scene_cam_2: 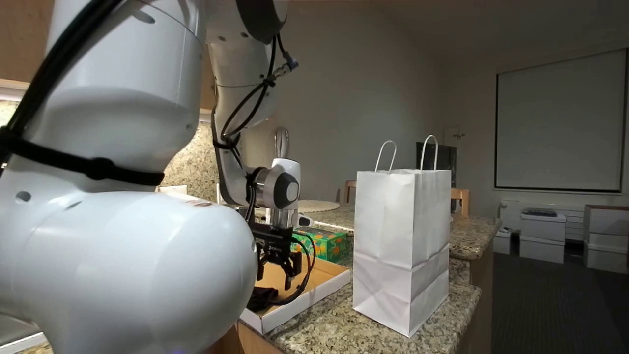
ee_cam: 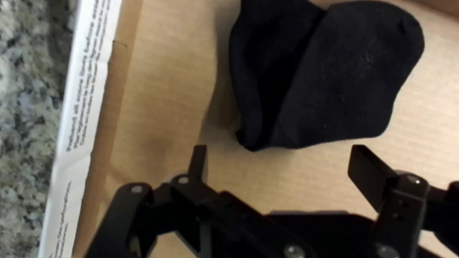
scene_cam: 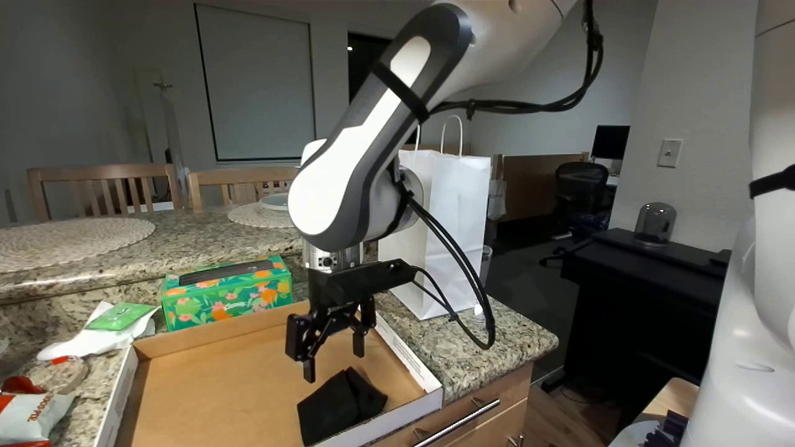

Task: Pick up all the socks and put them in the bag.

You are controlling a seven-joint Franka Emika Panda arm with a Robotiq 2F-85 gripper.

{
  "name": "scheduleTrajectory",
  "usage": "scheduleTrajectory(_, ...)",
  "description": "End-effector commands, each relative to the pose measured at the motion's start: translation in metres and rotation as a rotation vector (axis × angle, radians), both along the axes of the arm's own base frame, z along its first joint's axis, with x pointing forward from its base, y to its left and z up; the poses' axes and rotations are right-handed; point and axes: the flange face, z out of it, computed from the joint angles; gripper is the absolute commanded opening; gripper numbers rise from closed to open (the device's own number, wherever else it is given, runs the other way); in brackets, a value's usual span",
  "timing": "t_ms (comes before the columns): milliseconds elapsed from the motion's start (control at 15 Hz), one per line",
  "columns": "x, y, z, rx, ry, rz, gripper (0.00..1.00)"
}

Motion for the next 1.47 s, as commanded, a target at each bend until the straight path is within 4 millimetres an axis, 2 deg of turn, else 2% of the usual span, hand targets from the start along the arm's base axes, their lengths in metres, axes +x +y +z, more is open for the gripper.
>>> scheduleTrajectory(0,-0.018,0.004,-0.006,-0.041,0.027,-0.039,1.0)
scheduleTrajectory(467,-0.033,0.014,-0.027,-0.063,0.098,-0.035,1.0)
scheduleTrajectory(533,-0.033,0.014,-0.031,-0.068,0.101,-0.036,0.93)
scheduleTrajectory(600,-0.033,0.013,-0.033,-0.072,0.102,-0.041,0.74)
scheduleTrajectory(1267,-0.021,-0.001,-0.022,-0.098,0.103,-0.154,0.1)
scheduleTrajectory(1400,-0.019,-0.003,-0.012,-0.094,0.096,-0.151,0.09)
